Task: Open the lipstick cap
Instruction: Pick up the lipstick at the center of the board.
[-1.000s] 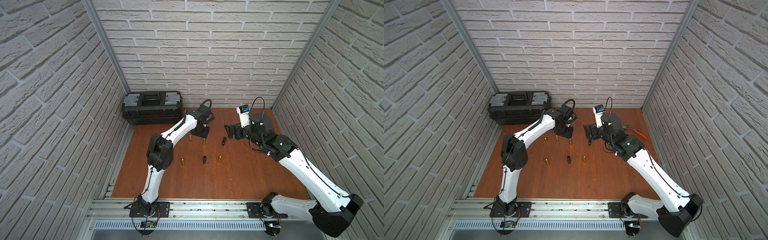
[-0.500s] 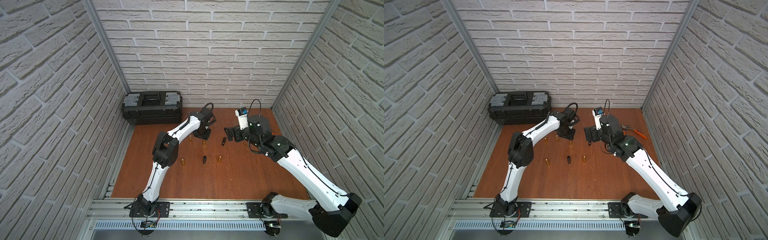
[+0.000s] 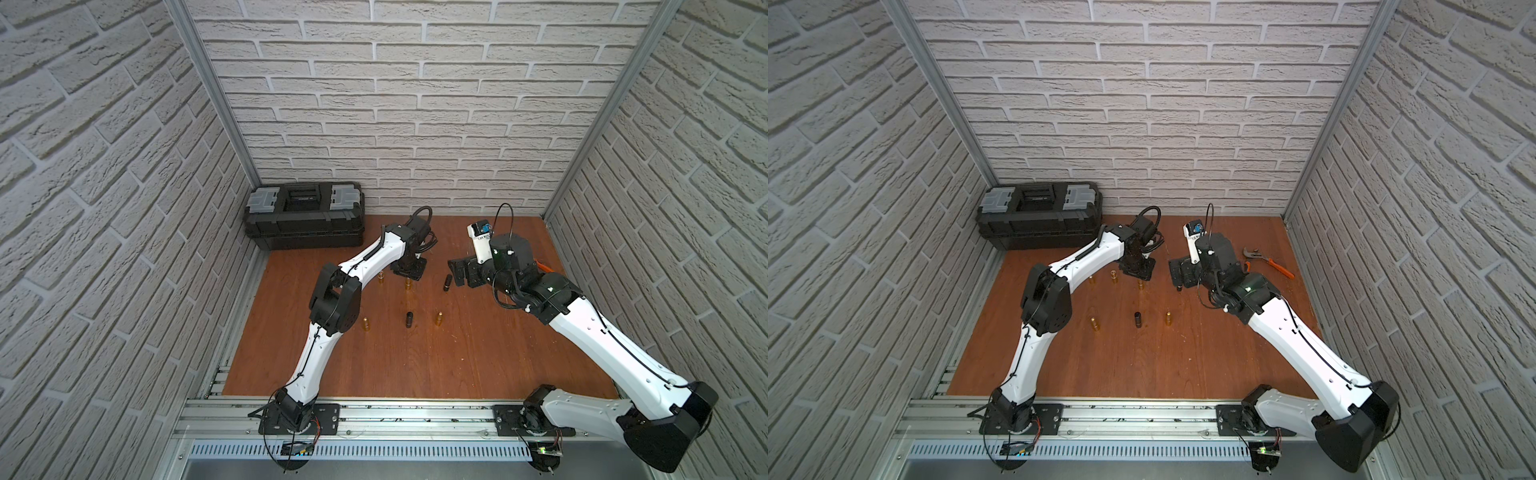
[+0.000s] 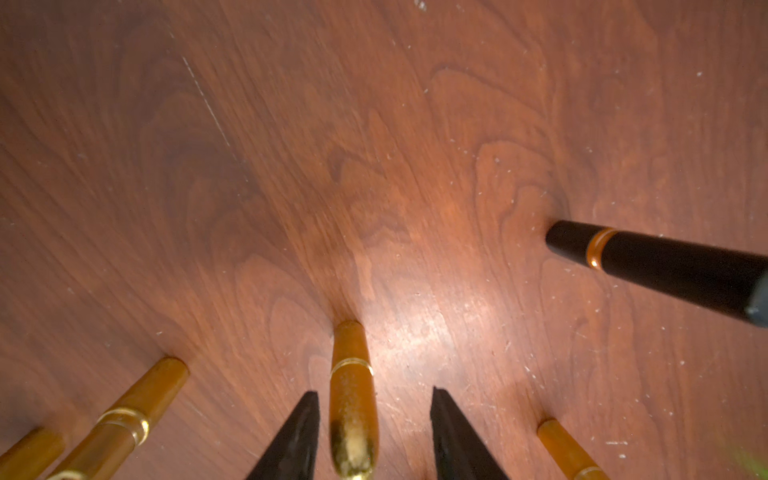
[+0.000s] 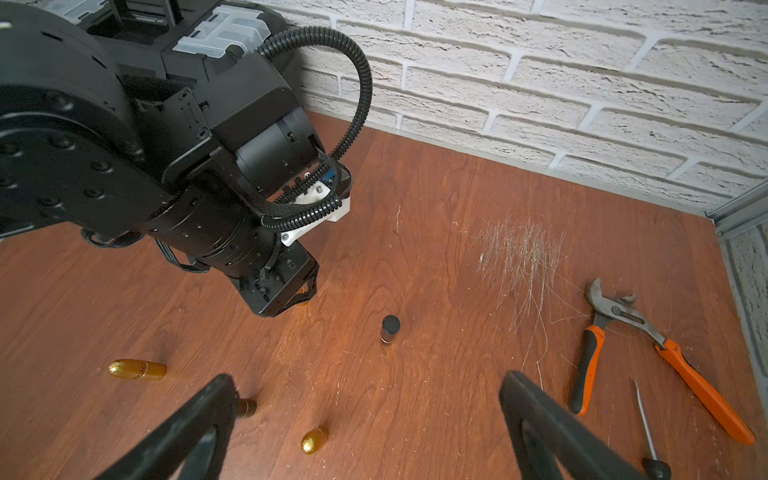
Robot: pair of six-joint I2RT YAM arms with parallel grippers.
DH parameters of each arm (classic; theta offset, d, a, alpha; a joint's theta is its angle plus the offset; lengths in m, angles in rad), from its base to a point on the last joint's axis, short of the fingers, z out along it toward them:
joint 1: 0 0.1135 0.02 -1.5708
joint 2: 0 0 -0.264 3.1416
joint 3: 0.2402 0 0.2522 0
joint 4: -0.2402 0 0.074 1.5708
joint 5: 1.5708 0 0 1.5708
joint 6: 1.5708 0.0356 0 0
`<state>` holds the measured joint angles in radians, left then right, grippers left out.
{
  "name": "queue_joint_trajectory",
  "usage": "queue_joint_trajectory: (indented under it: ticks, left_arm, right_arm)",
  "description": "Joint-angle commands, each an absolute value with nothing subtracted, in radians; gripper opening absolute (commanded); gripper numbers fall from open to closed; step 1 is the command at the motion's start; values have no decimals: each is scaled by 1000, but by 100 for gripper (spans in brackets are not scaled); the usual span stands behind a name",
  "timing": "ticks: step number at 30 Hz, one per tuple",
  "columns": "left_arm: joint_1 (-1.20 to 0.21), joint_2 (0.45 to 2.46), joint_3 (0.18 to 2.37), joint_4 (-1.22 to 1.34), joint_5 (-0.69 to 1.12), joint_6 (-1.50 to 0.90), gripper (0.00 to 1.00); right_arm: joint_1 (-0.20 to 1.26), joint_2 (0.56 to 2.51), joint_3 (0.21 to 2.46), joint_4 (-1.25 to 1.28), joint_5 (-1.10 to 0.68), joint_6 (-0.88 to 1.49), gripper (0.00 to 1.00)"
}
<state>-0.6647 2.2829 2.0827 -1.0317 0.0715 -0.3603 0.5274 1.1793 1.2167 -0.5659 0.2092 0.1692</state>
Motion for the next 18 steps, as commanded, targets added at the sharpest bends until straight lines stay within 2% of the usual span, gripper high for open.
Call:
queue_joint_trajectory:
  ticks: [1,18]
  left_arm:
    - [-672,2302,2093,-1040,69,-355,46]
    - [-669,2343,2157,-1094,63,-350,43]
  right_arm:
    - [528,1184,1223,-535,221,166,99]
    - [528,1173,1200,-543,242,164,99]
